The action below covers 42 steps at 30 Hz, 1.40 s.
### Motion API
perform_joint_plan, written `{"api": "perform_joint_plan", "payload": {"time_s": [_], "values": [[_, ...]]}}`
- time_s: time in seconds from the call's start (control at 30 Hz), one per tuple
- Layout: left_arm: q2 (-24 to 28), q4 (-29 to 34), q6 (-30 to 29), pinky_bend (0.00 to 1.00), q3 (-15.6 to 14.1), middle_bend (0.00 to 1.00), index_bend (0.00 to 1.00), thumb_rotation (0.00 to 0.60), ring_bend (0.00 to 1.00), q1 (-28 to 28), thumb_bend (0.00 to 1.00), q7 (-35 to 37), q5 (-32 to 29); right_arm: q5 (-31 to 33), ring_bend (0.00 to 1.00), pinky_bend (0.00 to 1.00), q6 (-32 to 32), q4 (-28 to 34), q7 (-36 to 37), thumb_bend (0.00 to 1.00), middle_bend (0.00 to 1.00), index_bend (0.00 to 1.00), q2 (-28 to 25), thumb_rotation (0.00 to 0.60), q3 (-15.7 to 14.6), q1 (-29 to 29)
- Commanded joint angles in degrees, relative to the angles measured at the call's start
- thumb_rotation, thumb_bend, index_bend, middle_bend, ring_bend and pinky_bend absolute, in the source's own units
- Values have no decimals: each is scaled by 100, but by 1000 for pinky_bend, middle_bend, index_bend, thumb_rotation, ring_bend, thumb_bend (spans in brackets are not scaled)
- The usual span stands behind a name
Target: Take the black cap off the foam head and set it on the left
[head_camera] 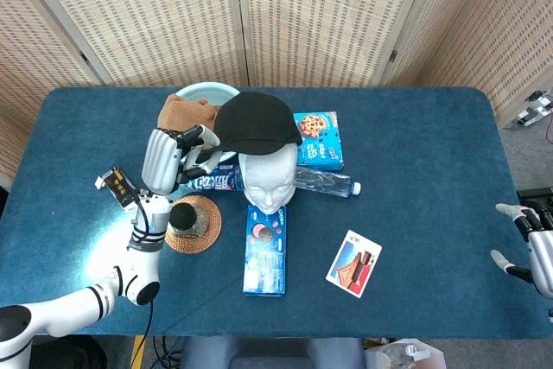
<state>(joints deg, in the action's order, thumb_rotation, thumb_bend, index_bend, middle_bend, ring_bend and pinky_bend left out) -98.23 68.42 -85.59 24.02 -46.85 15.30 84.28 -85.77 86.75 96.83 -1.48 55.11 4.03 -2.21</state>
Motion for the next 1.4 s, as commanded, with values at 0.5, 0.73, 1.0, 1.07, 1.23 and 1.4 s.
{"api": "perform_joint_plan", "payload": {"time_s": [0.5,0.73,1.0,1.07,1.23,1.4], "values": [[443,-53,-159,1000,529,1000,646,600,1000,9,340,24,-428,5,164,219,-62,-4,4,185,312,278,0,600,-5,-27],[905,178,-392,1000,447,1000,646,600,1000,327,340,35,-354,-2,164,220,-85,-15,14,185,312,278,6,600,-13,-38],[1389,378,-682,1000,220,1000,647,600,1000,788,340,71,-212,-32,164,220,-102,-10,14,184,312,278,6,600,-11,-64],[1509,459,-731,1000,181,1000,648,600,1000,892,340,68,-200,-44,163,220,-111,5,1,184,312,278,1,600,-9,-78],[1767,582,-839,1000,42,1000,648,600,1000,1131,340,57,-121,-59,164,219,-122,40,-25,184,312,278,-5,600,-10,-94],[1923,566,-960,1000,-91,1000,649,600,1000,1342,340,52,-56,-52,164,219,-119,62,-39,184,312,278,-16,600,-21,-84]]}}
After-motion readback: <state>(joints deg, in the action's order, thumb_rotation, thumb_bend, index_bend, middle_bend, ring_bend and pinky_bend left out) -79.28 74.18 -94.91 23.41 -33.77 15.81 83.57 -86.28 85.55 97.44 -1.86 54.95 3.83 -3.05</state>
